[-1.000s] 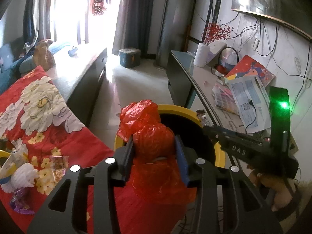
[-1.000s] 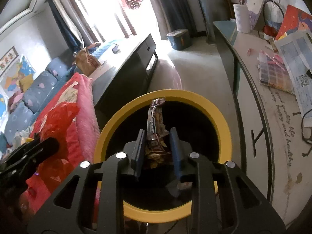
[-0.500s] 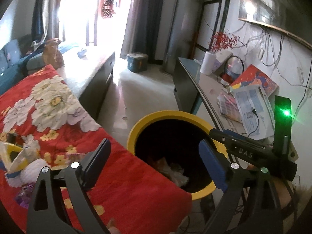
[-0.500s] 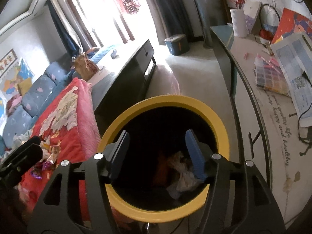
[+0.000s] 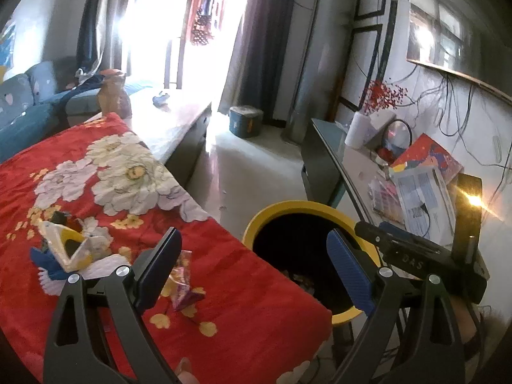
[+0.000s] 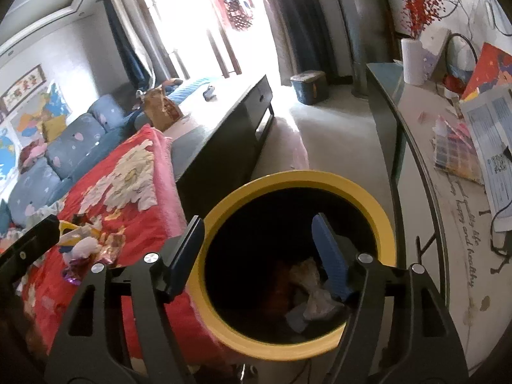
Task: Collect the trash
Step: 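Move both open grippers back over the remaining trash on the bedspread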
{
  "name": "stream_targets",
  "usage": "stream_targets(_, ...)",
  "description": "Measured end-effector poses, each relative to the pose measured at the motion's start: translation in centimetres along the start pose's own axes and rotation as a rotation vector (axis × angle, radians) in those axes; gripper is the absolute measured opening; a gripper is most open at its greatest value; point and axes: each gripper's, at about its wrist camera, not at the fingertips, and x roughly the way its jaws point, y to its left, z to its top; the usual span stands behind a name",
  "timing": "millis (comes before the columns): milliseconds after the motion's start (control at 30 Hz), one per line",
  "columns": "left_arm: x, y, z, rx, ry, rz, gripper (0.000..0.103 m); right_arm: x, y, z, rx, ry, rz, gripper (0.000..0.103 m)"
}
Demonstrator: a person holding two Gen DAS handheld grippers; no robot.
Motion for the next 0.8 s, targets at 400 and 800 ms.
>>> stream_targets(400, -2.6, 2.7, 0.1, -0.044, -0.044, 0.054, 0.089, -0.9, 3.3, -0.2, -0.057, -0.008, 0.061, 0.064)
stream_targets(800, -4.3, 6.6, -0.2, -0.119, -0.068, 0.114, 0.089, -1.5, 7.0, -0.9, -0.136, -0.005, 0.121, 0.064)
